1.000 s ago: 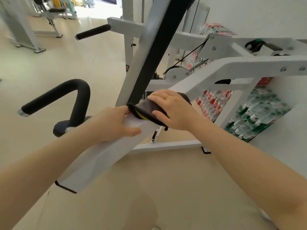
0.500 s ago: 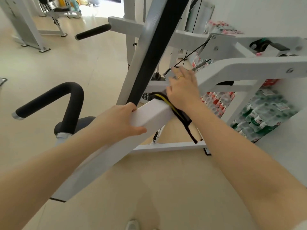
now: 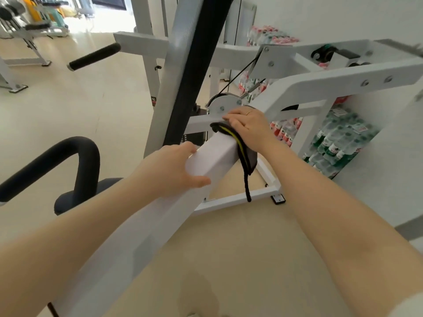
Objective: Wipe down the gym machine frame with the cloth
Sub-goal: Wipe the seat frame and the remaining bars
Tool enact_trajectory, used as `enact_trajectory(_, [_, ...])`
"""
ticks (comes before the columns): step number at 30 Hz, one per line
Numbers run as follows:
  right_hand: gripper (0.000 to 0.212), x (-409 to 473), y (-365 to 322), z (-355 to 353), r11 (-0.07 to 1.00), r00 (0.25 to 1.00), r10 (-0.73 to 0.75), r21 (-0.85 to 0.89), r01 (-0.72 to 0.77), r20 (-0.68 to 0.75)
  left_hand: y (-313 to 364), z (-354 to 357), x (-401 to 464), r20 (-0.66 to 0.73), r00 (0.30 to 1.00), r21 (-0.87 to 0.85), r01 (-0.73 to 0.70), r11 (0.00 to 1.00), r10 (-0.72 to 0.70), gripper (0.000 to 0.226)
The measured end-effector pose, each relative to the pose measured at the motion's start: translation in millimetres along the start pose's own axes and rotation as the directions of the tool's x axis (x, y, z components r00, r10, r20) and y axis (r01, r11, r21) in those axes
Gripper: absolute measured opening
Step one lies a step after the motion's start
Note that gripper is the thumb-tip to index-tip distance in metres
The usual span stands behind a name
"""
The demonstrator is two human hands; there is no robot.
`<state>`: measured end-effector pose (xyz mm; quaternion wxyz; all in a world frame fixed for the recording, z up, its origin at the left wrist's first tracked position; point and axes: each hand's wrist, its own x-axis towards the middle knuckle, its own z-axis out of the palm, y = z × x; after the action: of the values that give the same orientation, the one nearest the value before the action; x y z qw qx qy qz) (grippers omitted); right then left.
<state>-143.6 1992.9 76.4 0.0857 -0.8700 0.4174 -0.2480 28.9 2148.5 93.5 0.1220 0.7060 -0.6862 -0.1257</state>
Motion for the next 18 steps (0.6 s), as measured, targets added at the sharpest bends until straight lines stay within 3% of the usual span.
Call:
enact_trajectory(2, [0.046, -3, -8, 2, 0.998, 0.995, 0.046, -0.047, -0.042, 0.086, -1, 1, 0, 0.0, 1.0, -0.01, -0.018, 1.0, 0.018, 0.072])
enact_trajectory(5, [0.066, -27, -25, 5, 0.98, 0.967, -0.137, -0.112, 0.163, 0.215, -1, 0, 2, 0.009, 0.998, -0.011, -0.056, 0.998, 0.056, 0.074])
enact_trajectory(7, [0.059, -43, -32, 6, 0.947, 0.948, -0.252, -0.154, 0.283, 0.195, 0, -1, 5, 0.02, 0.998, 0.002, -0.067, 0.998, 0.067, 0.076])
enact_trajectory(9, [0.051, -46, -33, 7, 0.941, 0.946, -0.289, -0.137, 0.309, 0.148, 1, -2, 9, 0.022, 0.997, 0.005, -0.07, 0.998, 0.07, 0.077])
enact_trajectory(13, [0.047, -20, -11, 4, 0.974, 0.972, -0.222, -0.029, 0.225, 0.075, 6, -1, 17, 0.016, 0.998, -0.028, -0.065, 0.998, 0.065, 0.077])
enact_trajectory(18, [0.045, 23, 52, -6, 0.997, 0.998, 0.061, -0.045, -0.062, -0.004, 21, 1, 34, 0.005, 0.999, -0.037, -0.033, 0.999, 0.033, 0.071])
